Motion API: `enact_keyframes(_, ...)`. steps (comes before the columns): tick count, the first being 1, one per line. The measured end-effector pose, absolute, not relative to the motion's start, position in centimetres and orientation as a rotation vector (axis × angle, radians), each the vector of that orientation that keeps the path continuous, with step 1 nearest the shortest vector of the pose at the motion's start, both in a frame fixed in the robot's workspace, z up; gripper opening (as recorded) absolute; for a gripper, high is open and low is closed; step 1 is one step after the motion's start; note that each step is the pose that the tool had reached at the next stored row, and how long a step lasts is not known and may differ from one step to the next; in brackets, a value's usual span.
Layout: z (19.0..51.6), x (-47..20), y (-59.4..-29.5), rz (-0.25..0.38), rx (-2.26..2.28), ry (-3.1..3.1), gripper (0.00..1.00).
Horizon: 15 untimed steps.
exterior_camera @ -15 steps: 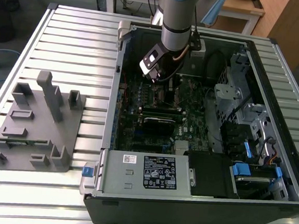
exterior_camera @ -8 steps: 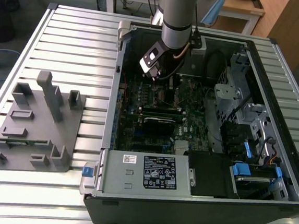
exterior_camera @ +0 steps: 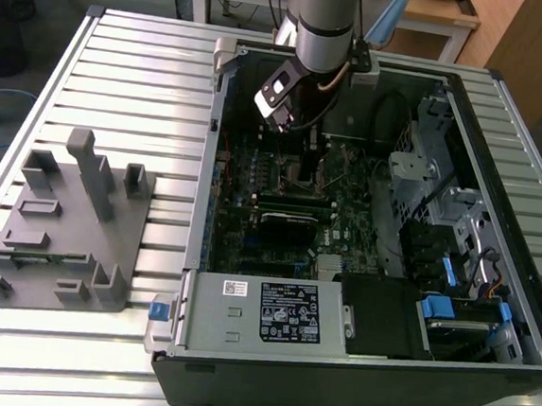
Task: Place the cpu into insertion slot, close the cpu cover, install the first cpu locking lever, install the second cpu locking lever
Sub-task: 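Place the cpu into insertion slot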
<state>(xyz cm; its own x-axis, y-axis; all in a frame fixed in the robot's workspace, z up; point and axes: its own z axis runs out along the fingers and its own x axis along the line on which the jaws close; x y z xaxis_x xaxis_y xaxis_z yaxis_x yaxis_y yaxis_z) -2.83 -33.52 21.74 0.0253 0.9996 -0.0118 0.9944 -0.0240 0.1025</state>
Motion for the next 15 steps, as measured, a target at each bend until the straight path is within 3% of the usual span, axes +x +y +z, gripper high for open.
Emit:
enact_keyframes(8, 21.79, -2.83, -33.52, 0.097, 2.189, 2.136, 0.59)
enact_keyframes(12, 21.79, -2.83, -33.52, 0.097, 2.189, 2.136, 0.40)
enact_keyframes(13, 21.79, -2.83, -33.52, 0.097, 2.189, 2.136, 0.40)
enact_keyframes(15, 21.80, -2.83, -33.52, 0.097, 2.189, 2.136, 0.29)
